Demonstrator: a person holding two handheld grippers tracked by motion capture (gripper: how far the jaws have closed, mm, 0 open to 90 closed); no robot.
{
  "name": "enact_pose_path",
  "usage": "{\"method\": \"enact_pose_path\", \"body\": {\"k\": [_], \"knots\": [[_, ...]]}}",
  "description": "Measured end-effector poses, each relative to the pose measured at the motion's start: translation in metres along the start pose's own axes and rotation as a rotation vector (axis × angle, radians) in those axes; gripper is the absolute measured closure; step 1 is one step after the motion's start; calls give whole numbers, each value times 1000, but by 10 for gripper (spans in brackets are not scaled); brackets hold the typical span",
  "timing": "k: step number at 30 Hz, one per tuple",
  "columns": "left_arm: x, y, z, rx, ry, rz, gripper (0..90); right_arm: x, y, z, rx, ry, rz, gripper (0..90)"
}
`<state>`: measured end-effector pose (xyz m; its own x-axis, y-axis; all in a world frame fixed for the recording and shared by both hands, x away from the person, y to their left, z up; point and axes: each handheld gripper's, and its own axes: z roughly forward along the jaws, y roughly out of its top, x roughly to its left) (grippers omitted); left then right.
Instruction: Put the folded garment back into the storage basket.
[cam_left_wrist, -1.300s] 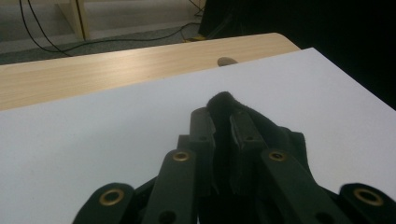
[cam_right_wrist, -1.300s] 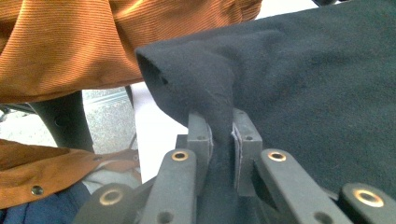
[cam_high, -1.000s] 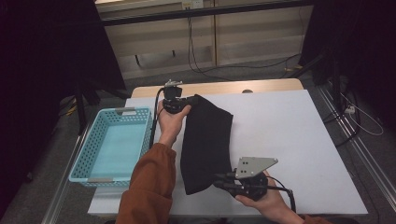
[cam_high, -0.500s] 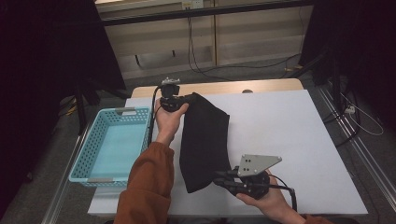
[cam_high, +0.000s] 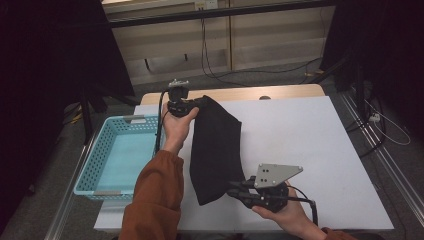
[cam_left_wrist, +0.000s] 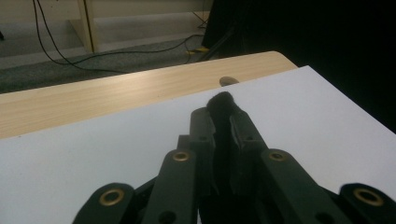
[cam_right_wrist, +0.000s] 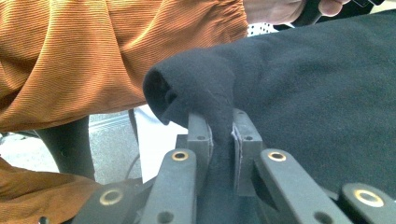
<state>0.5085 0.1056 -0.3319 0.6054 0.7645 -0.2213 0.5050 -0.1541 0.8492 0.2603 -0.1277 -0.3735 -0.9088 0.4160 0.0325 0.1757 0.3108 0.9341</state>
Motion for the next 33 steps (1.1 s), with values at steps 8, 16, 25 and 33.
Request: {"method": "enact_pose_path", "body": {"k": [8,16,25,33], "knots": [[1,5,-7,-9,6,5,817,1,6,0,-16,4,-12,820],[3,10,-16,-28,7,13,817,3,13,4,-35,21,-13,820],[8,15,-27,-36,21,7,818,7,24,9,-45,33,-26,820],[13,20,-38,-47,32,7,818,9,34,14,-58,46,-43,820]]}}
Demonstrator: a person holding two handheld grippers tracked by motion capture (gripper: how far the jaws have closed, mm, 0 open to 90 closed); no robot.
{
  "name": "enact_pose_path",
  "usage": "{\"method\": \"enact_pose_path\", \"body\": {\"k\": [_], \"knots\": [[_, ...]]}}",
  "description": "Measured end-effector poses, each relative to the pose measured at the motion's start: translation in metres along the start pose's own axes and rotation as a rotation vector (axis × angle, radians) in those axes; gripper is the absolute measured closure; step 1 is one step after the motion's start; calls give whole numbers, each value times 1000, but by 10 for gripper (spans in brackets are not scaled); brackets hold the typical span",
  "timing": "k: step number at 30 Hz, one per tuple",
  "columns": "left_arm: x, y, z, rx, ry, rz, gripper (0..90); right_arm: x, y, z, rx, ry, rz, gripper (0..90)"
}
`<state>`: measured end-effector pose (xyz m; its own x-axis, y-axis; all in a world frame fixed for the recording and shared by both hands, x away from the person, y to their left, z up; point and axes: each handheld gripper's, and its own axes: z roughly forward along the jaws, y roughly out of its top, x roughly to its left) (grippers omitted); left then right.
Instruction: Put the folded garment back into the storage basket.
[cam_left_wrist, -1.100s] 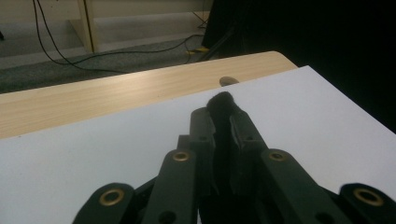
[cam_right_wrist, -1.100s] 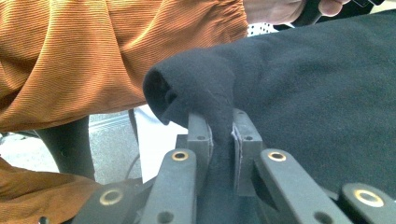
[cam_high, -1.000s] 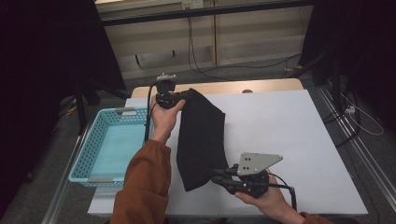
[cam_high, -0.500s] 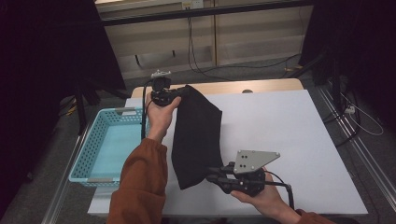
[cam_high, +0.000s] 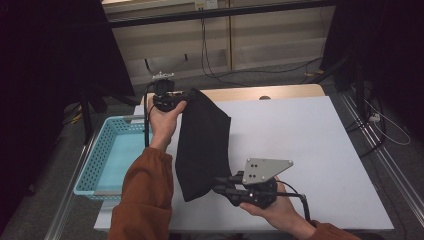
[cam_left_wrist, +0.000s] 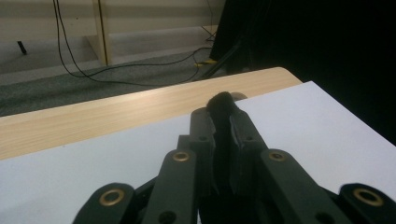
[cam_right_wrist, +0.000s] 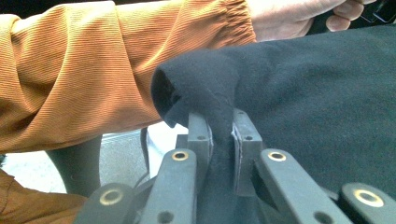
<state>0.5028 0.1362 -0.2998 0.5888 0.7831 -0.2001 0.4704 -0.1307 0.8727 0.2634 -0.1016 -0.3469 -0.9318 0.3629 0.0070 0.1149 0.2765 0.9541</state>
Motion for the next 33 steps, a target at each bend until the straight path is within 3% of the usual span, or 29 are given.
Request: {"method": "enact_pose_path", "body": {"k": [33], "knots": [[34,11,-43,-39,43,-4,817,3,29,31,-35,50,-33,822]]}}
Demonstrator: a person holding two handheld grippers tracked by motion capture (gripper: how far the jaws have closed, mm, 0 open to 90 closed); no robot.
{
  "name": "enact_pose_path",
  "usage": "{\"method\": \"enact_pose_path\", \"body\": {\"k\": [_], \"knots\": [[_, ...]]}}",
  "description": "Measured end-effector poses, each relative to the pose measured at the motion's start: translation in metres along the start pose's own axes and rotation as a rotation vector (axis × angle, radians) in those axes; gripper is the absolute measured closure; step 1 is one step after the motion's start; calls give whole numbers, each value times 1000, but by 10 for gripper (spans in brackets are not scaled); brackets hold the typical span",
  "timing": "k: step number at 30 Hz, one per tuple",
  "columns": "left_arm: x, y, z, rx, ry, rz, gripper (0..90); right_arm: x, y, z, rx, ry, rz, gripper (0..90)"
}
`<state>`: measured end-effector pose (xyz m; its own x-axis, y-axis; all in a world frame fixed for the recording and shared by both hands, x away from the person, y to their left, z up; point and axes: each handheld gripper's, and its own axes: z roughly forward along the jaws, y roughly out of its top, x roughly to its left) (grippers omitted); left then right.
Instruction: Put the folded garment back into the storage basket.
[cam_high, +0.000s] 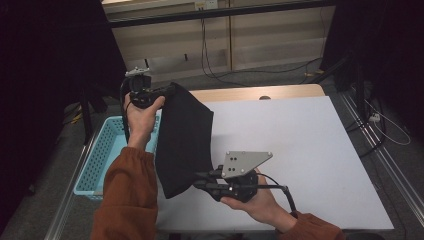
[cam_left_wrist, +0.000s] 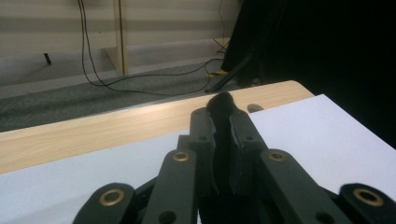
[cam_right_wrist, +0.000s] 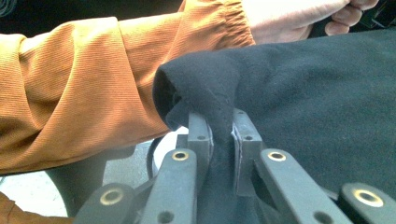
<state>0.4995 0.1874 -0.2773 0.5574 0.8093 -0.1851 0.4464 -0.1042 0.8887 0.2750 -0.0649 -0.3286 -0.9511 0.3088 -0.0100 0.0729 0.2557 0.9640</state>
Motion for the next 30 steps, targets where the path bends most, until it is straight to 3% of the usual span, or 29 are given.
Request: {"method": "enact_pose_path", "body": {"k": [18,30], "knots": [[20,2,-19,-12,15,-1,818,0,7,17,-2,25,-9,822],[36,-9,-25,-8,35,-18,818,1,8,35,8,48,-11,822]]}}
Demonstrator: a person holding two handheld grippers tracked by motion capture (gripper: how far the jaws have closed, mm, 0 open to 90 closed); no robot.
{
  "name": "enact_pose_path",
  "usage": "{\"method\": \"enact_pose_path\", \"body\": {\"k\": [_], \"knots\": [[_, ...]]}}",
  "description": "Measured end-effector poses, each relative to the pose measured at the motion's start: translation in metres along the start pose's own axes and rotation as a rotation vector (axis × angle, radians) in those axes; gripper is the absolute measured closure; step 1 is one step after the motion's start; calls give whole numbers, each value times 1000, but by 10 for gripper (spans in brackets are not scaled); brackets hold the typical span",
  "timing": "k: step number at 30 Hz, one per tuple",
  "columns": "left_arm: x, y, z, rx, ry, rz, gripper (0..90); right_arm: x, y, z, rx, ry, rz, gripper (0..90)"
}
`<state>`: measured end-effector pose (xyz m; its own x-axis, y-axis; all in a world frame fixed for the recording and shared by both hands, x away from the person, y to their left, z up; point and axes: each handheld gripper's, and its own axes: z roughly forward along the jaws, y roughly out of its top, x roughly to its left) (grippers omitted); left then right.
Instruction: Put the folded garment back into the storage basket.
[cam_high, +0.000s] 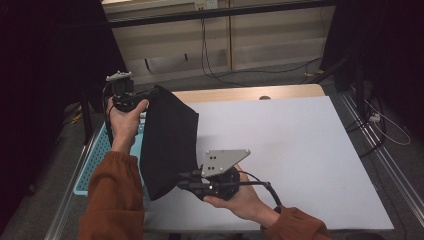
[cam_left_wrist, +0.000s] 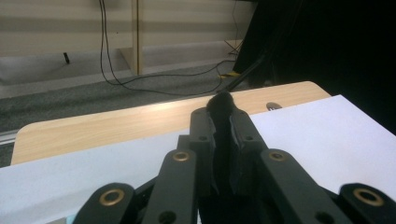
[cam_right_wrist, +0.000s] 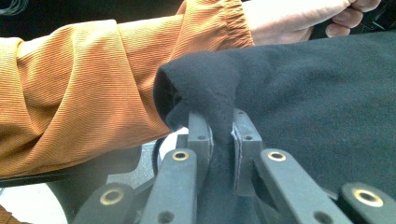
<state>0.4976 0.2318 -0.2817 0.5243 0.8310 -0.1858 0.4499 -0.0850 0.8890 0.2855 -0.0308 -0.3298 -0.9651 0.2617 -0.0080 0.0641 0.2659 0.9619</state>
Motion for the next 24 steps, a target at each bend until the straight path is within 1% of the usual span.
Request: {"method": "enact_pose_path", "body": {"k": [1,5,9,15,20,21,24], "knots": [[1,0,-1,-4,2,-6,818,0,0,2,2,3,-1,822],[5,1,-6,-9,9,-6,817,0,3,6,2,10,-2,822],[10,-1,-9,-8,16,1,818,0,5,11,3,16,-2,822],[16,-2,-14,-13,26,1,817,1,6,19,8,27,-3,822],[22,-2,-19,-21,34,-6,817,1,12,25,18,35,-18,822],[23,-1,-20,-20,37,-4,817,1,12,27,21,34,-28,822],[27,-1,-24,-27,42,-9,817,2,14,31,30,33,-35,822]]}}
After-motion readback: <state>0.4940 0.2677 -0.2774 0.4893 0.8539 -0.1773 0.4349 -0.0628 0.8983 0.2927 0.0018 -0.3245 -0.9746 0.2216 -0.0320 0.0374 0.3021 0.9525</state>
